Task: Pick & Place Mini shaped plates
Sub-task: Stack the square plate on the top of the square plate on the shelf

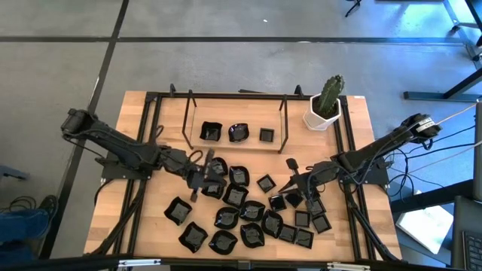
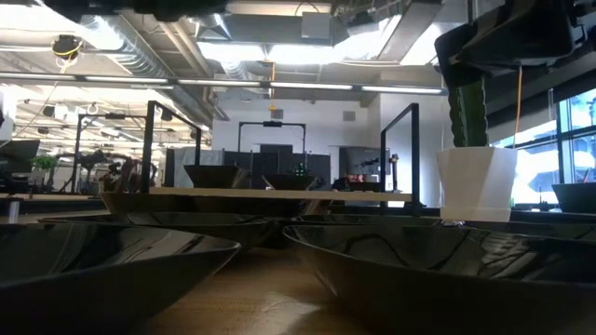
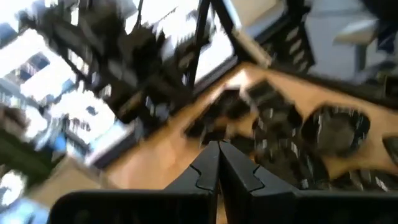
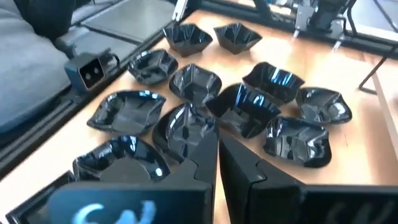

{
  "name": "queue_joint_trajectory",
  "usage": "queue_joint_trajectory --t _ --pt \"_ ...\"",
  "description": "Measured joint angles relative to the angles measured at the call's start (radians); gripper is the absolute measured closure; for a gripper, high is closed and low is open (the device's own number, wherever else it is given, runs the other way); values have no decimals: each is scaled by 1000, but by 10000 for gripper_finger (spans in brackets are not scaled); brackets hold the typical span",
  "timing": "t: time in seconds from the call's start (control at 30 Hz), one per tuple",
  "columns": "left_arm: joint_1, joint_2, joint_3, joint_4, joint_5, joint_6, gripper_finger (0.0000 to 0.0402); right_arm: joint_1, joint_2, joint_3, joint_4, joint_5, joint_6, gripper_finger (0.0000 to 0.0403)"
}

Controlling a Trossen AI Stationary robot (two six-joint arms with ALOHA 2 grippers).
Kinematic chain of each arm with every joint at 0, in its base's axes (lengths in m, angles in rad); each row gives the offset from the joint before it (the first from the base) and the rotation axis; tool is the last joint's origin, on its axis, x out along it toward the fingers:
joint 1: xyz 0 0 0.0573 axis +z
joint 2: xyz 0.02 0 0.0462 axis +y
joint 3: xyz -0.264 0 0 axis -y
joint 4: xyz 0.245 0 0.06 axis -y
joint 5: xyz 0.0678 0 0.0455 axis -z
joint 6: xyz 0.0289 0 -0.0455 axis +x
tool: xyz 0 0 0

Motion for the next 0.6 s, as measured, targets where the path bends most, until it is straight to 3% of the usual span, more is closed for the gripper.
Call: queue_joint_trajectory --t 0.1,0.23,0.43,0.6 --pt "14 69 0 131 76 1 398 0 0 0 27 0 3 382" --pt "36 142 8 217 90 5 398 0 0 0 31 0 3 382" --pt "100 230 75 184 90 -45 398 0 0 0 31 0 -26 382" --pt "163 268 173 13 89 -230 398 0 0 0 30 4 -33 382"
